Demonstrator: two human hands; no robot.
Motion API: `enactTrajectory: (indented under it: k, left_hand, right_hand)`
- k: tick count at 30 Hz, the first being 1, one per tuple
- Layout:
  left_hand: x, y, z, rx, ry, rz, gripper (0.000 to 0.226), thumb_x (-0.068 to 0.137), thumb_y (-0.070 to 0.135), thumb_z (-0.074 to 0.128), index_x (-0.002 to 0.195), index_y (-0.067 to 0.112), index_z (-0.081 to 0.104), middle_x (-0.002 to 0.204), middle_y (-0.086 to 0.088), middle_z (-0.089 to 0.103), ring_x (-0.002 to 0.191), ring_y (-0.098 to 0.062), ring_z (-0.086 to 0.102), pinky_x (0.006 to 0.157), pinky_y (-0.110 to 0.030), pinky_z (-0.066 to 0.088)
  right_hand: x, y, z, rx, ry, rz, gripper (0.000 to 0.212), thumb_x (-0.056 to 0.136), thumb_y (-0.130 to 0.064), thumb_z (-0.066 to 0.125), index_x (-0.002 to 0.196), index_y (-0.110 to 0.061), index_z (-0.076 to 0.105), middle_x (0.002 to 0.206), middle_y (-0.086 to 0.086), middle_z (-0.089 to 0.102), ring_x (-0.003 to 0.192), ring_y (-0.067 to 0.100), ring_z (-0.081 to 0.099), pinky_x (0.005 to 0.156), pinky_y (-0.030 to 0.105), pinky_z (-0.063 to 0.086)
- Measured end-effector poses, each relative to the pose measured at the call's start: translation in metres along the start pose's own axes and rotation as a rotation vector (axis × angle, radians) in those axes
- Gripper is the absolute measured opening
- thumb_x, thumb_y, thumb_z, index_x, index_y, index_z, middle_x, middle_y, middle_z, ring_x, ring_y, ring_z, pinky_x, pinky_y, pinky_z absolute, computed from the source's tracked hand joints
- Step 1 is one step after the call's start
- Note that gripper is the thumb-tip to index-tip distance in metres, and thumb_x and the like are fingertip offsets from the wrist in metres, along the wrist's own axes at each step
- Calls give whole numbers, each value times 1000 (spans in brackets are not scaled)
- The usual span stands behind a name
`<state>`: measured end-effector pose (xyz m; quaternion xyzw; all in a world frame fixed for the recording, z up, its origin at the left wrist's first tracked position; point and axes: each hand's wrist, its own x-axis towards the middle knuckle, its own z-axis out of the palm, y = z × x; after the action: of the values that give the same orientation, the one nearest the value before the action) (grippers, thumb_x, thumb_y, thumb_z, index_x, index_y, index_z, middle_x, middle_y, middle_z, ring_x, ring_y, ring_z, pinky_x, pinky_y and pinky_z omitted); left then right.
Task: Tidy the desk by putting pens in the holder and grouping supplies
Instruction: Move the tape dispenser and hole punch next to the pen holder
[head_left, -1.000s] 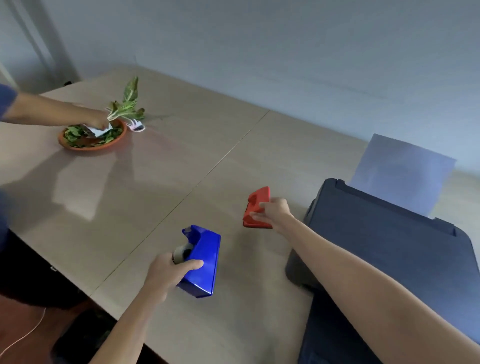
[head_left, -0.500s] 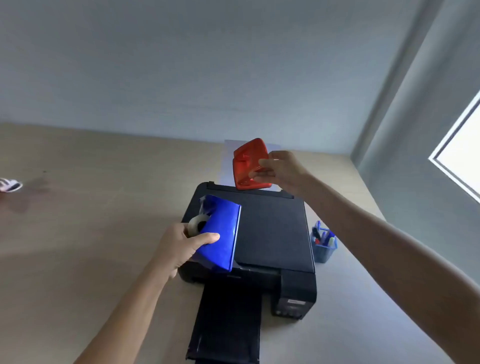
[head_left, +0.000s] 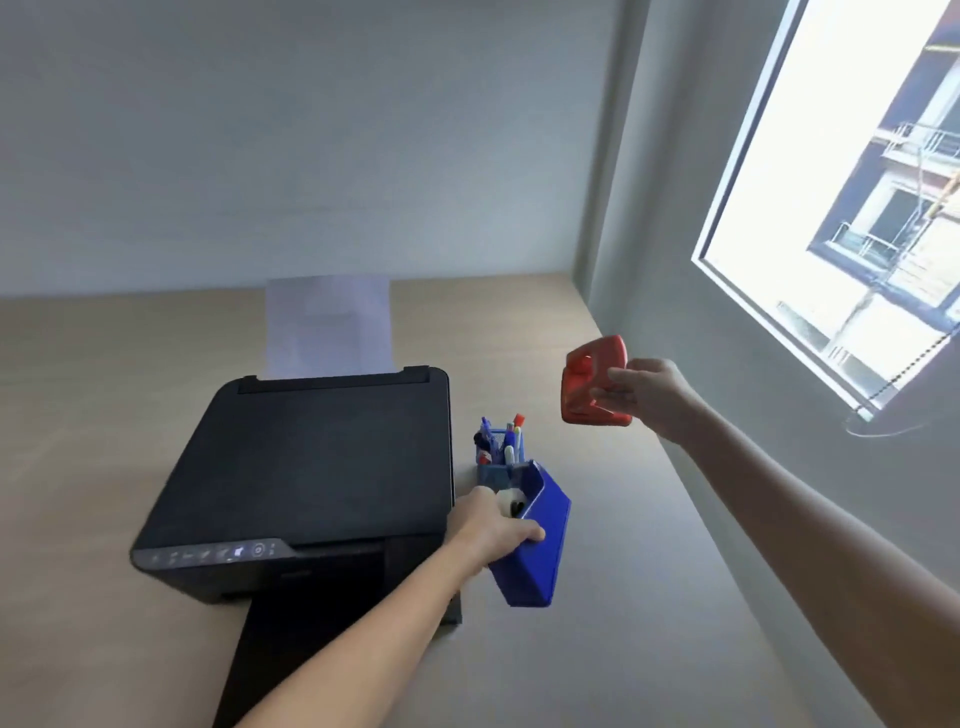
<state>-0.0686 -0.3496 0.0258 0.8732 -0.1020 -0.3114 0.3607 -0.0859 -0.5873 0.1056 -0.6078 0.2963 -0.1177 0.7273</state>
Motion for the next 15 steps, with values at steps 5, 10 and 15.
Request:
enactTrajectory:
  k: [5,10,15]
  left_hand:
    - [31,-4,48,214,74,-59,29,62,32,70,59,17,45,71,3,55,76,-23,62,59,-28,48]
    - [56,-24,67,361,185,-79,24,75,30,62,97,18,64,103,-6,69,96,-29,67,65,-29,45]
    - [74,-32,80,380,240,-168,39,79,32,66,110,11,56,112,-8,68,105,-30,67,77,-34,54]
  right_hand:
    - [25,50,-35,-28,51,100,18,95,5,48,79,-3,46,77,24,57,45,22,69,46,28,59]
    - [44,112,-40,-92,28,204,29,96,2,48,69,-9,44,76,22,59,49,22,67,53,31,61]
    - [56,155,-31,-105,10,266,27,95,4,46,75,-12,50,78,19,60,44,17,66,47,29,60]
